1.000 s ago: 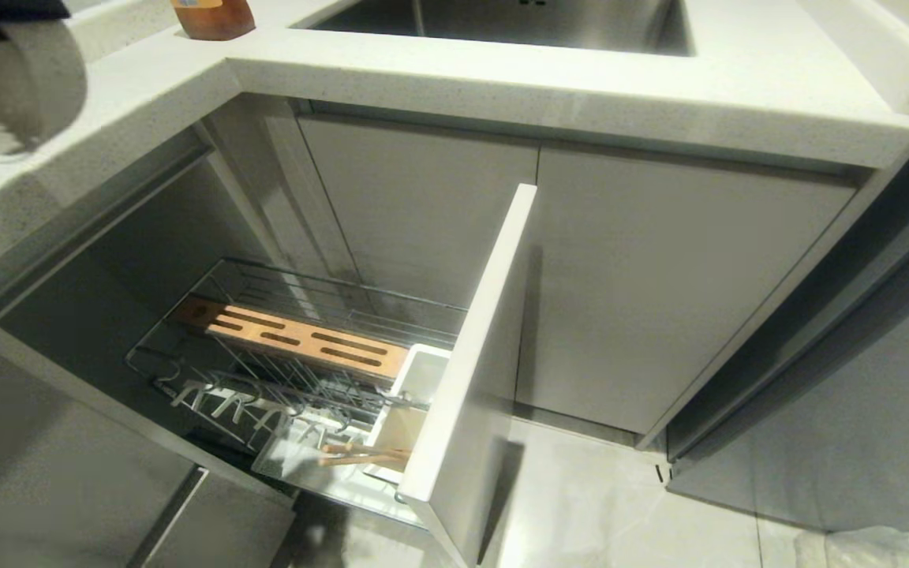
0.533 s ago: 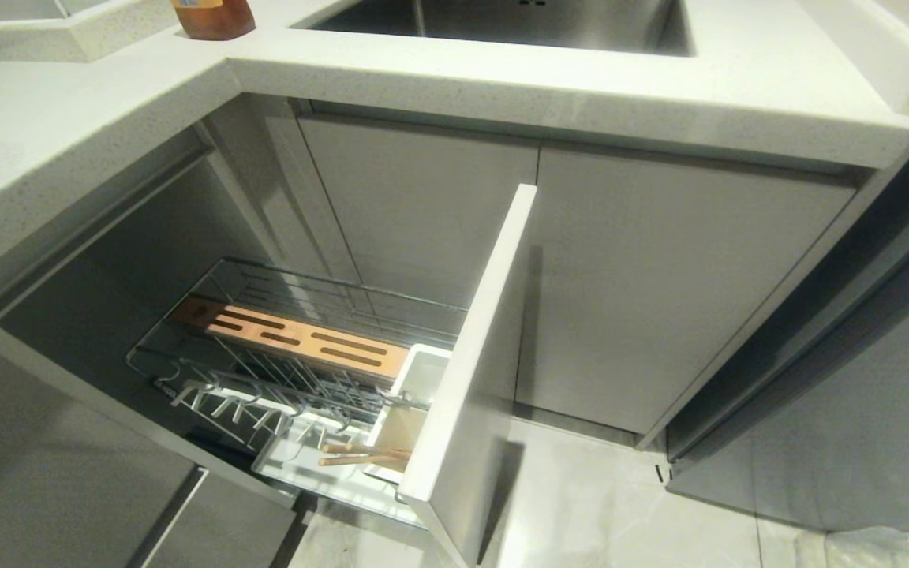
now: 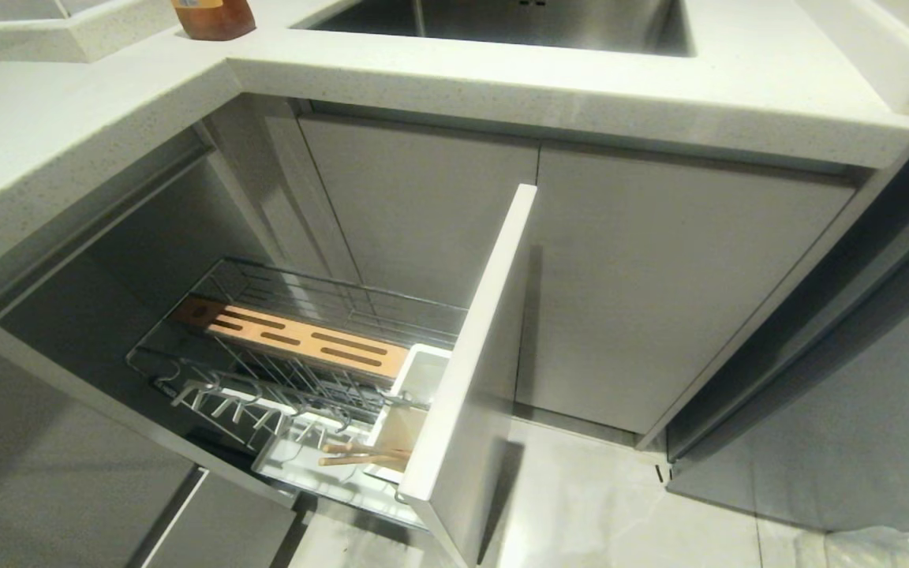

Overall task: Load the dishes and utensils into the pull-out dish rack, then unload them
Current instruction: Take the bowl out of the cupboard, then take the spoon out of the cupboard

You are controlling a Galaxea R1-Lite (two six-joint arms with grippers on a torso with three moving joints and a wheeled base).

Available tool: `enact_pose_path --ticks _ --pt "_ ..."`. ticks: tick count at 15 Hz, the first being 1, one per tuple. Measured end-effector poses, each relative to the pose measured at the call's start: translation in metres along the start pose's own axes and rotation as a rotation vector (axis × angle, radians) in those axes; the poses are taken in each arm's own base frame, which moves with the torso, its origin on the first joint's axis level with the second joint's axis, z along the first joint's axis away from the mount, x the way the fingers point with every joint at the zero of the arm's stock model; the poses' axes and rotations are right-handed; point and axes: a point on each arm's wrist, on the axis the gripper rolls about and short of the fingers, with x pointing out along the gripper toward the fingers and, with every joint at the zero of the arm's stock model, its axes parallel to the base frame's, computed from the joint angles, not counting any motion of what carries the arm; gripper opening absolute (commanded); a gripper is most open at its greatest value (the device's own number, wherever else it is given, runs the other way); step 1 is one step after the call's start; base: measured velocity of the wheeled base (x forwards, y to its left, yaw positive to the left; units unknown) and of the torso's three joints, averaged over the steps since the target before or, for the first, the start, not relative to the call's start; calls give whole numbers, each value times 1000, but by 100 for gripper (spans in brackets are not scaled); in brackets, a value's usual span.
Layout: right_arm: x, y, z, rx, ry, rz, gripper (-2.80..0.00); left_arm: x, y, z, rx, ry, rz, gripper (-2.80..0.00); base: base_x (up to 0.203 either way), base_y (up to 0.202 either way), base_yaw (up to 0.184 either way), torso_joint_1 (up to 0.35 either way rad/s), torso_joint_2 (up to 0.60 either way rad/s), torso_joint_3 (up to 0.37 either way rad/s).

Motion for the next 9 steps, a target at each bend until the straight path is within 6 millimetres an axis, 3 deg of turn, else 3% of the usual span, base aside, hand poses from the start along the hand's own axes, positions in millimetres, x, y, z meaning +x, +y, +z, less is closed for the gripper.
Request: enact_pose_path --ticks 3,9 --pt "0 0 0 0 0 -1 -280 29 -1 -15 53 166 -16 -280 0 0 0 0 0 0" --pt "0 0 0 0 0 0 -280 45 -7 -25 74 255 -36 -280 0 0 0 0 0 0"
